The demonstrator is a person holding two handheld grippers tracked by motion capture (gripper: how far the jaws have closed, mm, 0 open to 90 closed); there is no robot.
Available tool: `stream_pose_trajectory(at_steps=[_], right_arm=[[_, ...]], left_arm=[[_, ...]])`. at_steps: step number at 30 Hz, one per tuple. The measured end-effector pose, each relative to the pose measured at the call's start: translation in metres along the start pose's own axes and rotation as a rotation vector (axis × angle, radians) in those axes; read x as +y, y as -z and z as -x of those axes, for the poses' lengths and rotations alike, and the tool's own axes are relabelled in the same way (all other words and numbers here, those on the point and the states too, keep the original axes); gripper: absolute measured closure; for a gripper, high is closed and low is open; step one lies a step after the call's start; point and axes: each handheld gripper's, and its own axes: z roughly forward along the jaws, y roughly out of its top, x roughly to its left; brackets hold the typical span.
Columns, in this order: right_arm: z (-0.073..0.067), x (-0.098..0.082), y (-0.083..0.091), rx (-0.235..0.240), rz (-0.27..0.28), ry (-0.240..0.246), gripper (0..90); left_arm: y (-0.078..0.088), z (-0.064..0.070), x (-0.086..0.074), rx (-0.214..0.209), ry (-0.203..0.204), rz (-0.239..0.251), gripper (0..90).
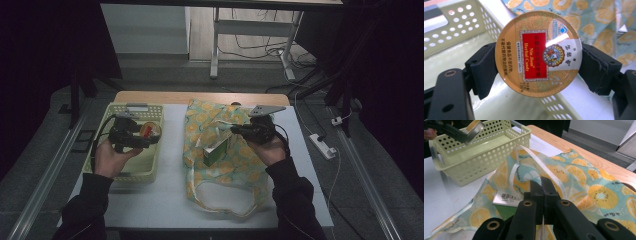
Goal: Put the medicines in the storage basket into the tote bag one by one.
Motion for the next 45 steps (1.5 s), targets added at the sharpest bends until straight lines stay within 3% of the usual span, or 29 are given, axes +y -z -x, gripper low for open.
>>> stream_pose_trajectory(at_steps=[23, 36, 45], right_arm=[[-0.001, 0.000, -0.001, 0.000, -0.002, 0.000, 89.5], [-0.001, -0.001, -0.002, 0.001, -0.004, -0.001, 89.5], [-0.001, -0.001, -0.003, 0.002, -0.007, 0.001, 89.5]], left_arm=[[0.001, 0.051, 0.003, -0.100, -0.088, 0.018, 20.9], [-0.013, 0.088, 0.004, -0.186, -0.147, 0.021, 20.9], [-0.036, 0.117, 0.008, -0.249, -0.196, 0.010, 20.9]])
